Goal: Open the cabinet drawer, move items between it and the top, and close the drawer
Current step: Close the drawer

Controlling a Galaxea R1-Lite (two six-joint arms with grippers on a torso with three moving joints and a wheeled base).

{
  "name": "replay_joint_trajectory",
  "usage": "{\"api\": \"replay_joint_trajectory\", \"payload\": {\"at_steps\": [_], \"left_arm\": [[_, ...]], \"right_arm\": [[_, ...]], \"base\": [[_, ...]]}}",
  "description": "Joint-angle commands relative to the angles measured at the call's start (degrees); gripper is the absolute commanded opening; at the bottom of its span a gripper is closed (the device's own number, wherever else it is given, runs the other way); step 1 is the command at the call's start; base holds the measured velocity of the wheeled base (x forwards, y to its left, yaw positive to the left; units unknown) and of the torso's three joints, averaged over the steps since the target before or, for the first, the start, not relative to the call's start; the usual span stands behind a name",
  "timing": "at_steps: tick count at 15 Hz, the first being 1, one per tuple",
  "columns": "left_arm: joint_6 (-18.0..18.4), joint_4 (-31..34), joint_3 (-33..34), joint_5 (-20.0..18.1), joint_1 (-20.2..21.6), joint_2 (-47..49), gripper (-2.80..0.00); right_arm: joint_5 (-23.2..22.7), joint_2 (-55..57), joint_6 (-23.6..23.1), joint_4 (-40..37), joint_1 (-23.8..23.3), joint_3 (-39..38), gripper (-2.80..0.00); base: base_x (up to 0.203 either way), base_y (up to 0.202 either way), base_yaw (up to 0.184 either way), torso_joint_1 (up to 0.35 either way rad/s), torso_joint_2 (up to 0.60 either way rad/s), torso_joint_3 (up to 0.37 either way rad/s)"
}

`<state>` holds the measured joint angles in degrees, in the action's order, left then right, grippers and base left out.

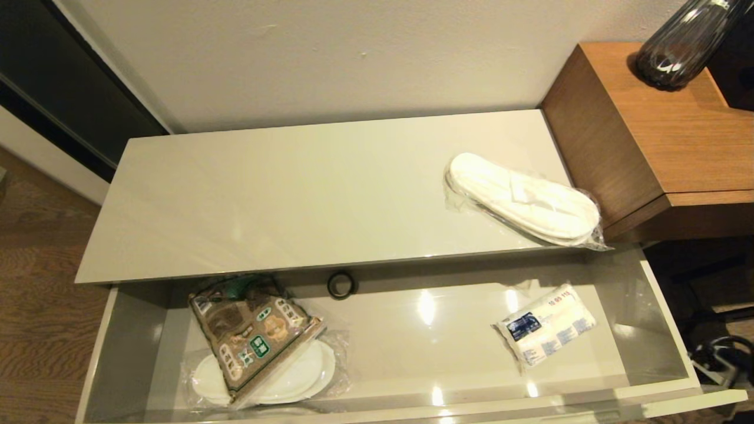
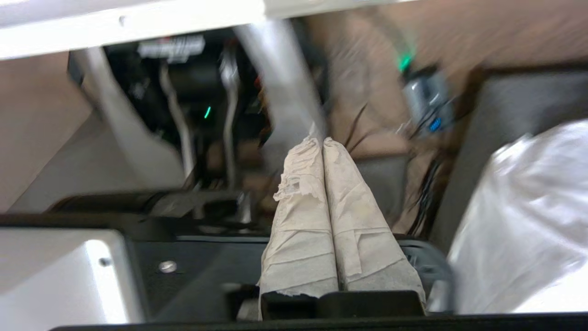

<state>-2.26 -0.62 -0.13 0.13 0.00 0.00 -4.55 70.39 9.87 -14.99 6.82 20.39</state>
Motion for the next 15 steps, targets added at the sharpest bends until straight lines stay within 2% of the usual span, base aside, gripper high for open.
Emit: {"api": "replay_joint_trajectory", "payload": {"at_steps": [1,3,6,8,10,13,15], "left_arm": [[0.0,0.0,0.0,0.0,0.0,0.1,-2.80],[0.0,0.0,0.0,0.0,0.0,0.1,-2.80],[0.0,-0.1,0.0,0.0,0.0,0.1,-2.80],[0.0,0.0,0.0,0.0,0.0,0.1,-2.80],[0.0,-0.1,0.0,0.0,0.0,0.1,-2.80],[0.0,0.0,0.0,0.0,0.0,0.1,-2.80],[0.0,0.0,0.0,0.0,0.0,0.1,-2.80]], "right_arm": [[0.0,9.5,5.1,1.1,6.8,-0.1,-2.80],[-0.1,12.6,11.9,2.7,12.8,-0.4,-2.80],[0.1,15.4,17.6,5.1,17.7,-2.3,-2.80],[1.6,20.6,21.3,10.6,17.9,-2.6,-2.80],[6.0,28.4,22.7,17.5,18.0,-3.7,-2.80],[10.5,36.9,24.3,35.8,18.4,-7.2,-2.80],[11.3,37.5,25.4,38.9,18.5,-8.2,-2.80]], "base": [[0.000,0.000,0.000,0.000,0.00,0.000],[0.000,0.000,0.000,0.000,0.00,0.000],[0.000,0.000,0.000,0.000,0.00,0.000],[0.000,0.000,0.000,0.000,0.00,0.000],[0.000,0.000,0.000,0.000,0.00,0.000],[0.000,0.000,0.000,0.000,0.00,0.000],[0.000,0.000,0.000,0.000,0.00,0.000]]}}
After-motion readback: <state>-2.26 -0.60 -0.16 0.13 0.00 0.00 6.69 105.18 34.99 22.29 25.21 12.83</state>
